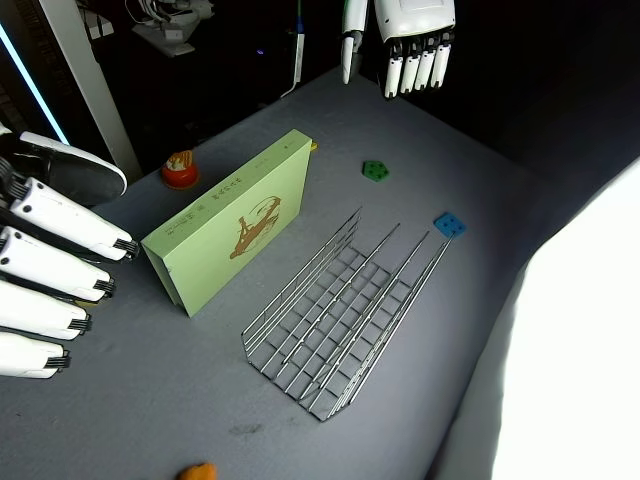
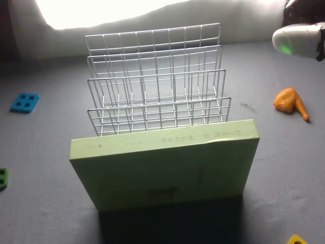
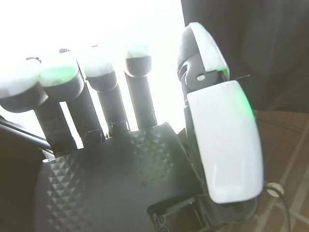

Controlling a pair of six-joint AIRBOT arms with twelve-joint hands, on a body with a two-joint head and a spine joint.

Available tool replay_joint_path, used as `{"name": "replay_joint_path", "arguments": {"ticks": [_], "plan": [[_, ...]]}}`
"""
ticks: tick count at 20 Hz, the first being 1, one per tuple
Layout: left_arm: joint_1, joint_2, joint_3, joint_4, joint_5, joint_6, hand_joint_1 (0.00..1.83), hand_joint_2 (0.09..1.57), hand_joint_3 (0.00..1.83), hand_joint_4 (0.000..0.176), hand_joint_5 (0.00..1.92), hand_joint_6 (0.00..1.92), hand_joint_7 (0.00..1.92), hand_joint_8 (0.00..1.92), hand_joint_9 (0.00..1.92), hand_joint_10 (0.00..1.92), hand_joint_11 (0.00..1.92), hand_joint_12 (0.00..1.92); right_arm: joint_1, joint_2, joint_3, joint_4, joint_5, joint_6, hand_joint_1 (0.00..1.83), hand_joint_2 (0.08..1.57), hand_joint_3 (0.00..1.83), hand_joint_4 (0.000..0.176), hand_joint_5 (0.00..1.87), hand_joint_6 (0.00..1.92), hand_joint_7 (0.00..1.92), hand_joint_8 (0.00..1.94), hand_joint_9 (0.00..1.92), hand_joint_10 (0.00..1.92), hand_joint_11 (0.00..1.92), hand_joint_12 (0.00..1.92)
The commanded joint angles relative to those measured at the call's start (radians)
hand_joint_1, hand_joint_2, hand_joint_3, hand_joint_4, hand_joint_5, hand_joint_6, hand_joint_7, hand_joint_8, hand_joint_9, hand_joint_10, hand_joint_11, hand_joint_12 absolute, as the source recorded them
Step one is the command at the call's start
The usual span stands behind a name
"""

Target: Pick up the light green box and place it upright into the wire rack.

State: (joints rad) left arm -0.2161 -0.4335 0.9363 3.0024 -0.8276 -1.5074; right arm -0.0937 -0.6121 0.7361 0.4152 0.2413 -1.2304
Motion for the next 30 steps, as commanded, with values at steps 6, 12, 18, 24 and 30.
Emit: {"name": "replay_joint_path", "arguments": {"ticks": [6,12,18,24,30], "plan": [[-0.009,-0.003,0.009,0.010,0.082,0.005,0.15,1.29,0.01,0.023,0.20,0.00,0.38,0.00,0.38,0.06,0.00,0.87,0.018,0.001,-0.002,-0.003,0.133,-0.050,0.27,1.18,0.01,0.000,0.17,0.04,0.19,0.00,0.14,0.04,0.00,0.44],[0.002,-0.003,0.010,0.010,0.082,0.005,0.15,1.29,0.01,0.023,0.20,0.00,0.38,0.00,0.38,0.05,0.00,0.88,-0.030,-0.010,-0.003,-0.003,0.210,-0.108,0.27,1.18,0.01,0.000,0.17,0.03,0.19,0.00,0.15,0.04,0.00,0.43],[0.004,-0.003,-0.003,0.010,0.082,0.005,0.13,1.30,0.01,0.017,0.23,0.01,0.36,0.00,0.33,0.02,0.00,0.86,-0.169,-0.088,-0.017,0.001,0.357,-0.204,0.28,1.18,0.00,0.000,0.16,0.02,0.19,0.00,0.15,0.02,0.00,0.31],[0.025,-0.003,-0.012,0.010,0.082,0.005,0.13,1.30,0.01,0.017,0.23,0.01,0.36,0.00,0.33,0.02,0.00,0.85,-0.111,-0.091,-0.189,0.303,0.277,-0.452,0.28,1.18,0.00,0.000,0.16,0.01,0.19,0.00,0.15,0.02,0.00,0.30],[0.026,-0.003,-0.024,0.010,0.082,0.005,0.13,1.30,0.01,0.017,0.23,0.01,0.36,0.00,0.33,0.02,0.00,0.85,-0.041,-0.199,-0.245,0.778,0.295,-0.820,0.28,1.18,0.00,0.000,0.16,0.01,0.19,0.00,0.15,0.02,0.00,0.30]]}}
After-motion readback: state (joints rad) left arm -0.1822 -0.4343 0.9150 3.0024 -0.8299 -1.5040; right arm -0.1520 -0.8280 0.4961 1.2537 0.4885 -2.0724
